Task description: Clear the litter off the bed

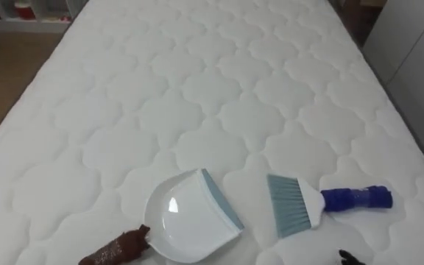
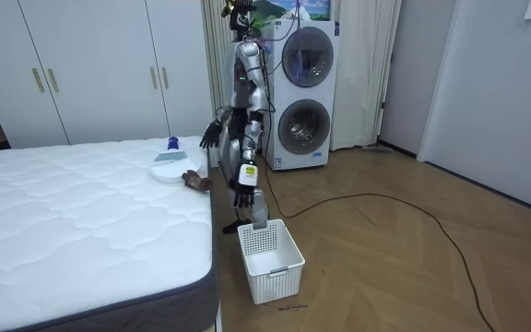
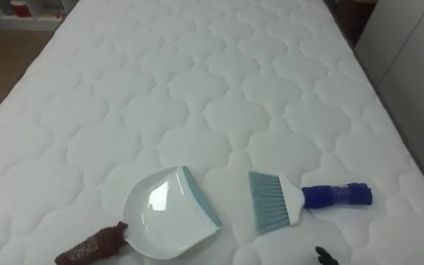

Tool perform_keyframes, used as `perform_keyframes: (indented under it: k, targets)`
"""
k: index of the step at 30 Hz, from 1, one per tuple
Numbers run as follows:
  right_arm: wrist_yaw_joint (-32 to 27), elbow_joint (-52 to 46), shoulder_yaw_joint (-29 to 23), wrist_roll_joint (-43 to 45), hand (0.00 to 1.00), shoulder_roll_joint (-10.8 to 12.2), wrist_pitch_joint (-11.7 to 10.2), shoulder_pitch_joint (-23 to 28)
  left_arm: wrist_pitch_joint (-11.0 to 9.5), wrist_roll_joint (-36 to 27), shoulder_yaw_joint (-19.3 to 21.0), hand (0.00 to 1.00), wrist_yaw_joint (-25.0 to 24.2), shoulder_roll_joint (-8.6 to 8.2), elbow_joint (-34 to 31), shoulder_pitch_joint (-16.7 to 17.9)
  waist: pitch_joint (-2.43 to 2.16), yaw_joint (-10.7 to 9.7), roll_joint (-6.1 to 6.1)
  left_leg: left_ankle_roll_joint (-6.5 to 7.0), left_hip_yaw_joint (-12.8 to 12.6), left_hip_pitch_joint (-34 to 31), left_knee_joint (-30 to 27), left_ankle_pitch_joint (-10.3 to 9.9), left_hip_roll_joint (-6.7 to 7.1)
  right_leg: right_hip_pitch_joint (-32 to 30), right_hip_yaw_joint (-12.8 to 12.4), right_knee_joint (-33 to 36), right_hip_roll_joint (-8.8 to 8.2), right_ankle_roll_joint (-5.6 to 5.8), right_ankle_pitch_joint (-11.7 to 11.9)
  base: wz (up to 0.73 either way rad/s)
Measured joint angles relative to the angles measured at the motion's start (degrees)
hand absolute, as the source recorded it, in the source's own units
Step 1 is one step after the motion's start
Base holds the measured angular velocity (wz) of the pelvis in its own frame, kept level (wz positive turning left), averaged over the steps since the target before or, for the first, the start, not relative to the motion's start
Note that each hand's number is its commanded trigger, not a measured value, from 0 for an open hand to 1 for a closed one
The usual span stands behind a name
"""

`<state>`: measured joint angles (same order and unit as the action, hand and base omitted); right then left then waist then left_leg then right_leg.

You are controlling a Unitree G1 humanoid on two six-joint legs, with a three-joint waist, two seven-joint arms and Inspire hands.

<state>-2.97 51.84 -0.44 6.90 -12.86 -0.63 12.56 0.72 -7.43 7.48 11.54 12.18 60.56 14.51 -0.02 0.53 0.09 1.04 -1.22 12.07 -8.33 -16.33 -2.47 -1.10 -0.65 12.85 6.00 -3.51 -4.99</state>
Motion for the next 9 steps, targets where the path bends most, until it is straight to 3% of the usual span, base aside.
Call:
perform_keyframes:
  k: [4,9]
  targets:
    - [0.0,4.4,-1.5,0.5,0.0,1.2,0.9,0.1,1.9,-0.8,1.9,0.0,-2.1,-0.52,5.3,1.0,-0.06,0.5,-0.08,-0.06,0.0,0.2,-0.3,-0.1,-0.02,0.3,-0.2,-0.1,0.15,0.0,0.0,0.02]
    - [0.7,9.9,-3.9,3.6,0.0,1.6,3.1,0.0,5.0,2.2,5.5,0.0,-6.3,-0.61,5.9,2.8,-0.18,1.0,0.06,0.06,0.1,0.2,-0.3,-0.2,0.01,0.5,-0.2,-0.1,0.04,0.1,0.0,0.0]
